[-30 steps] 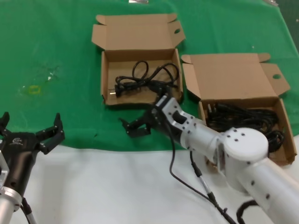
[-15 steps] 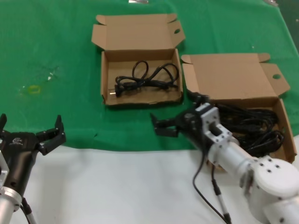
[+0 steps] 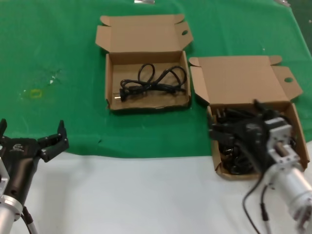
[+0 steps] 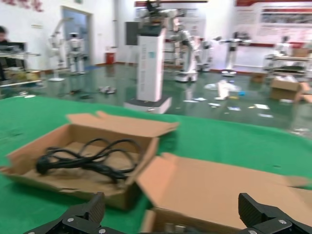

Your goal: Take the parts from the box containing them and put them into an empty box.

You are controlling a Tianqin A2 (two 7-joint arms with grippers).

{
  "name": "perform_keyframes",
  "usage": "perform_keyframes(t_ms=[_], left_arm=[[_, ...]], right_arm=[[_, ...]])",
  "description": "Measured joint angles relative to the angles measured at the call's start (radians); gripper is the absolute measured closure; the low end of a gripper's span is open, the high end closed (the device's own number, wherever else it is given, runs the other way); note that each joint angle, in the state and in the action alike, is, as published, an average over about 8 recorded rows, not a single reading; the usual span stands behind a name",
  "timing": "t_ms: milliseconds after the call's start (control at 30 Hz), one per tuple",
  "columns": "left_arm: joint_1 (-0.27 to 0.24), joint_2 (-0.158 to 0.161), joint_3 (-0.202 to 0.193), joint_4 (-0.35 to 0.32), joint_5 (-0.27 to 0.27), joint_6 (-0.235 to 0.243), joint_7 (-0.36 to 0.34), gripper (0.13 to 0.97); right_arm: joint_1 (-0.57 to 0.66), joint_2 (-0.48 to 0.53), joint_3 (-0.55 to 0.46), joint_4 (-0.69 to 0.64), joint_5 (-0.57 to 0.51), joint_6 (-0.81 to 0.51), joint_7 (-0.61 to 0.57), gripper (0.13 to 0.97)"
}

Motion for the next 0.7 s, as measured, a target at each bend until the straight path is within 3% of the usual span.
perform_keyframes(t_ms=[267,700], left_arm=[[0.0,0.0,0.0,0.0,0.0,0.0,0.0,0.132],[0.0,0.0,0.0,0.0,0.0,0.0,0.0,0.132]], right_arm=[[-0.104,0.023,0.087,0.109,-0.024,0.043,0.053,0.129],[-0.111,0.024,0.093,0.117,-0.025,0.046,0.057,0.129]])
